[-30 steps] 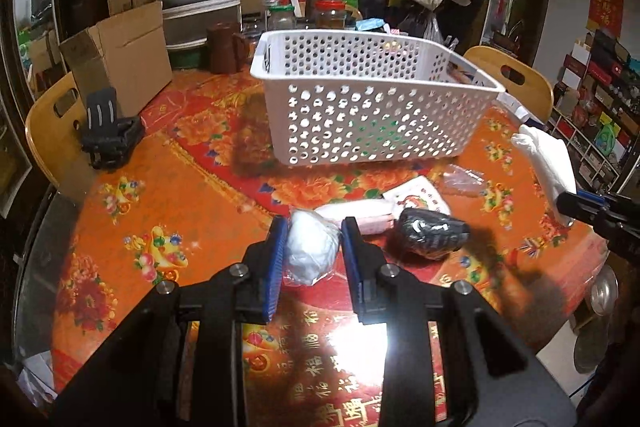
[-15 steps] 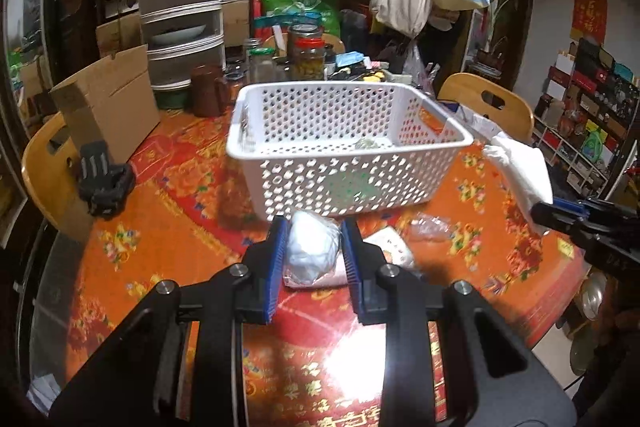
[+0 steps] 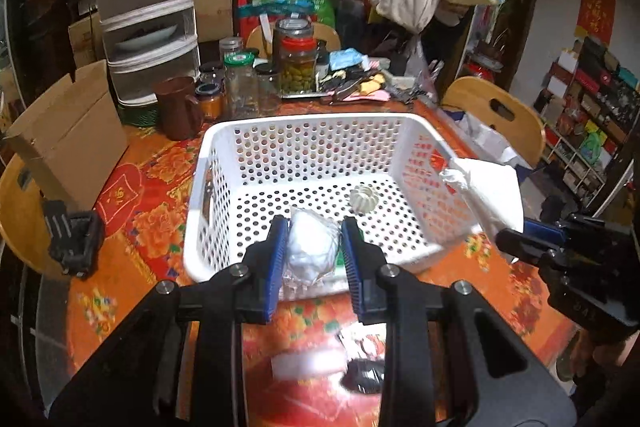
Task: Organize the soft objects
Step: 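Drop the white ball and white cloth into the basket with both grippers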
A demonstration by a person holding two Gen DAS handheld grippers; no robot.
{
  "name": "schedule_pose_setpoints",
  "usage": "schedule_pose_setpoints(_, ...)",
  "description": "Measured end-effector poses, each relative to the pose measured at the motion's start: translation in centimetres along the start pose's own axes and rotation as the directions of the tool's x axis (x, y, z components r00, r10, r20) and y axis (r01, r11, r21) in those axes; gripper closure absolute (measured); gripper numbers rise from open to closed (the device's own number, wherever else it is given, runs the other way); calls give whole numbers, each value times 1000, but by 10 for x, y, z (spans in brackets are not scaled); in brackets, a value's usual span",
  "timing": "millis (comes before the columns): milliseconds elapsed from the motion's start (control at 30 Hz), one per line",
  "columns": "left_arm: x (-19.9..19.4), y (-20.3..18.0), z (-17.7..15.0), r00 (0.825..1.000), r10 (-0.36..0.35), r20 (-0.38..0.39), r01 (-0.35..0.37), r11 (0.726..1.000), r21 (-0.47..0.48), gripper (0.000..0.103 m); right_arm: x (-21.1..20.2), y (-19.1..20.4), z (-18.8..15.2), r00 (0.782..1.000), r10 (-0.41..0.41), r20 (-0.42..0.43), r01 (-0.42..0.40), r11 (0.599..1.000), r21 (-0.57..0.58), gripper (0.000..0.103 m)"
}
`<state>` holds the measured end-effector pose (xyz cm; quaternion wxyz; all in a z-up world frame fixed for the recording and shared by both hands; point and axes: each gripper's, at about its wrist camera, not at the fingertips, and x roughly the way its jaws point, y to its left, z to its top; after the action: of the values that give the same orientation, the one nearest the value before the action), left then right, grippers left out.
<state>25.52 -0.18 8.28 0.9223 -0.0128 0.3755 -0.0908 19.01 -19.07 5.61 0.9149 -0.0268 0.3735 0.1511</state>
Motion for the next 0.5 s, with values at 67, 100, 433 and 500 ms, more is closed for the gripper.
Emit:
schedule_pose_setpoints(67, 21, 1, 11, 1000, 7, -26, -7, 1000, -6, 78, 19, -3, 14, 999, -12, -30, 12, 1000, -2, 86)
schedule_pose_setpoints(100, 31, 3, 16, 999, 16, -38, -16, 1000, -9, 78, 32, -3, 21, 998, -29, -55, 29, 999, -13, 86)
schedule_pose_setpoints(433, 127, 23, 31, 981, 61, -184, -73, 996, -58, 78, 112, -15, 37, 979, -63, -193, 60, 998, -19, 86)
schedule_pose_setpoints(500, 136, 25, 29, 978, 65, -197, -80, 994, -68, 78, 121, -14, 38, 975, -63, -215, 59, 998, -27, 86)
